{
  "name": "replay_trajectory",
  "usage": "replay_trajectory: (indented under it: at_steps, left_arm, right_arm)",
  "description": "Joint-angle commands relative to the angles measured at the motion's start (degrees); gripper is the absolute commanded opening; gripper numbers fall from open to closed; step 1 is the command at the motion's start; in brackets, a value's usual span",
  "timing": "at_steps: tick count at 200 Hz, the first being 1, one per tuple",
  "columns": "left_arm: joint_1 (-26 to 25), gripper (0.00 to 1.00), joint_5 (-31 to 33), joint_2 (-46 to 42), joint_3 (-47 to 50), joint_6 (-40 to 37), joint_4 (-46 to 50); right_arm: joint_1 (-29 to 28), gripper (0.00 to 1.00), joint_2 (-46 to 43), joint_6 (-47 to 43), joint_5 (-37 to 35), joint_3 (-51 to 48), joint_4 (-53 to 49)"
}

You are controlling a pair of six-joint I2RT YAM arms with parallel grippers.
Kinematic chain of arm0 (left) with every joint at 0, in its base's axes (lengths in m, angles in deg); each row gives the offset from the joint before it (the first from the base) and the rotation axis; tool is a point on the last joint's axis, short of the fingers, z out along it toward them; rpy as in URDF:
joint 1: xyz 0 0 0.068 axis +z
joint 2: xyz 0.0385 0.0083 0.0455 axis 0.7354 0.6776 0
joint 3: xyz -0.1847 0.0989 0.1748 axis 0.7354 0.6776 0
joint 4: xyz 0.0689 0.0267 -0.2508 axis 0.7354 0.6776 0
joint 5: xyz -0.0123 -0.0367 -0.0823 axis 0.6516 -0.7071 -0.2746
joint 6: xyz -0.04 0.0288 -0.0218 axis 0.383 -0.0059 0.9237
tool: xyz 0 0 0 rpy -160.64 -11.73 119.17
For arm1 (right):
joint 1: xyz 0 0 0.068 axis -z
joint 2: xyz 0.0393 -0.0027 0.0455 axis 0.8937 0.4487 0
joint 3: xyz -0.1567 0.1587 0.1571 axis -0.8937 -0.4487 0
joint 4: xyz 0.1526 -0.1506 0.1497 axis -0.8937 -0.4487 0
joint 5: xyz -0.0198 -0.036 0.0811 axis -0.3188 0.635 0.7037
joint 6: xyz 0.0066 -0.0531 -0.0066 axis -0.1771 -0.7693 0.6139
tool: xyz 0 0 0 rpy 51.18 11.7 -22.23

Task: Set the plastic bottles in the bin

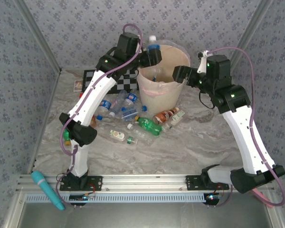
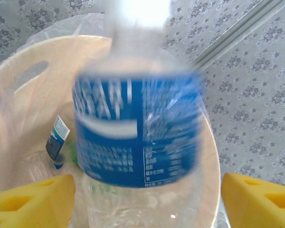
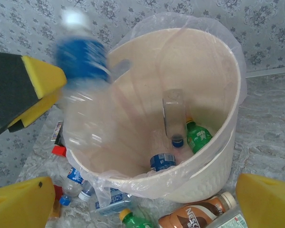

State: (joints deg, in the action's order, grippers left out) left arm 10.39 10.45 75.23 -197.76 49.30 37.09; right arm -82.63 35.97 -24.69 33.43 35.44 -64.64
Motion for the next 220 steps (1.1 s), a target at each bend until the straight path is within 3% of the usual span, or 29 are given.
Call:
replay_trajectory:
  at_steps: [1, 102, 154, 220]
  left_arm:
    - [-0.4, 0.99, -0.5, -1.1, -2.5, 0.0, 0.5]
    - [1.2, 1.0, 6.1, -7.8, 1.6, -4.2, 5.8]
    - [5.6, 1.0, 8.4, -19.6, 20.6, -2.7, 0.1]
    - [19.2, 1.0, 8.8, -40.2, 51.2, 2.4, -3.9]
  right_arm:
    - [-0.4, 1.0, -0.7, 0.3, -0.8, -0.3, -0.1]
    - [-2.4, 1.0, 2.4, 0.1, -0.3, 0.7, 1.9]
    - [-4.1, 1.0, 5.3, -1.1, 0.1, 2.9, 2.6]
    - [-8.5, 1.0, 9.8, -4.1, 1.3, 6.9, 3.1]
